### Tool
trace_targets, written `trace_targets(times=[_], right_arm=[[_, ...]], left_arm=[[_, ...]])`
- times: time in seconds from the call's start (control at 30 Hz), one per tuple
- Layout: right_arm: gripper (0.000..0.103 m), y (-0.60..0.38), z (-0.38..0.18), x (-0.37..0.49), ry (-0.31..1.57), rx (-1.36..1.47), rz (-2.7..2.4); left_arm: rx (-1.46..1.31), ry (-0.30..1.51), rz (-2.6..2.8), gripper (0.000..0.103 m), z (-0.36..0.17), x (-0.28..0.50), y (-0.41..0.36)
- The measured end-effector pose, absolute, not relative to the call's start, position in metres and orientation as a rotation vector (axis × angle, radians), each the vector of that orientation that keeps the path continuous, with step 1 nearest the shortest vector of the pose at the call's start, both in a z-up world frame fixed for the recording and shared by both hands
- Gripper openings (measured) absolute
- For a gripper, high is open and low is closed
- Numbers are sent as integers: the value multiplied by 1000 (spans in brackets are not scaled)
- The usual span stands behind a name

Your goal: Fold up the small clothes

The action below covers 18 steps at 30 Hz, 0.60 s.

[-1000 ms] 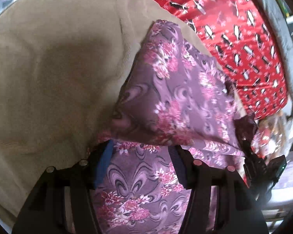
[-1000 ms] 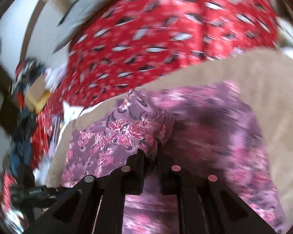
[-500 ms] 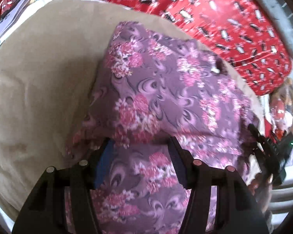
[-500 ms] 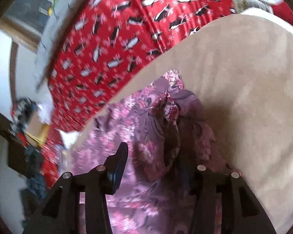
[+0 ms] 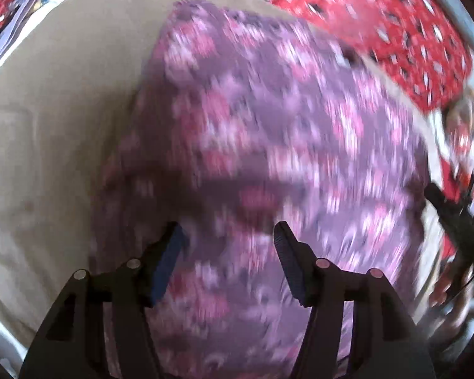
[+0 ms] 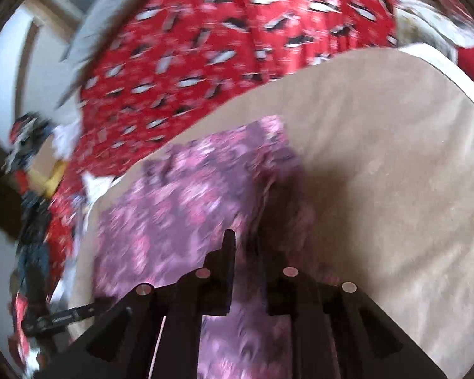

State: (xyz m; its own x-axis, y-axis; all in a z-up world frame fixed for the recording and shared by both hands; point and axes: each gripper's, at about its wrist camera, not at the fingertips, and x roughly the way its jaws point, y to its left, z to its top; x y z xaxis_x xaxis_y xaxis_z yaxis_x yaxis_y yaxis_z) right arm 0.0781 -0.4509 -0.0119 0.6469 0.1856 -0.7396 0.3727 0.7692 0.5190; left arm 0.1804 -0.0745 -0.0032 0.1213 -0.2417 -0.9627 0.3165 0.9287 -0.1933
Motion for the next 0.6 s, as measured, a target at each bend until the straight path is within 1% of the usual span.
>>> trace_targets(times=[0.07, 0.1, 0.13, 0.27, 0.37, 0.4, 0.5, 0.6], right_arm=[[32, -440, -35, 80, 1076, 673, -85], [30, -434, -47, 77, 1160, 644, -74], [30, -432, -41, 71, 1125, 619, -73], [30, -423, -21, 47, 1212, 608, -53], [35, -413, -8, 10, 1251, 540, -26], [39, -411, -4, -11, 1254, 530, -17], [45, -418, -2, -62, 1246, 565, -30], [48, -426, -13, -107, 1256, 595, -60]], left_arm=[[131, 1398, -403, 60, -11, 163, -77], [162, 1382, -398, 60, -11, 156, -78], [184, 1381, -397, 60, -8, 150, -77], [181, 1427, -435, 60, 10, 131, -59], [224, 1442, -430, 60, 19, 114, -30], [233, 1459, -427, 60, 19, 107, -22], [237, 1548, -422, 60, 8, 81, 6], [232, 1623, -436, 60, -8, 54, 24]])
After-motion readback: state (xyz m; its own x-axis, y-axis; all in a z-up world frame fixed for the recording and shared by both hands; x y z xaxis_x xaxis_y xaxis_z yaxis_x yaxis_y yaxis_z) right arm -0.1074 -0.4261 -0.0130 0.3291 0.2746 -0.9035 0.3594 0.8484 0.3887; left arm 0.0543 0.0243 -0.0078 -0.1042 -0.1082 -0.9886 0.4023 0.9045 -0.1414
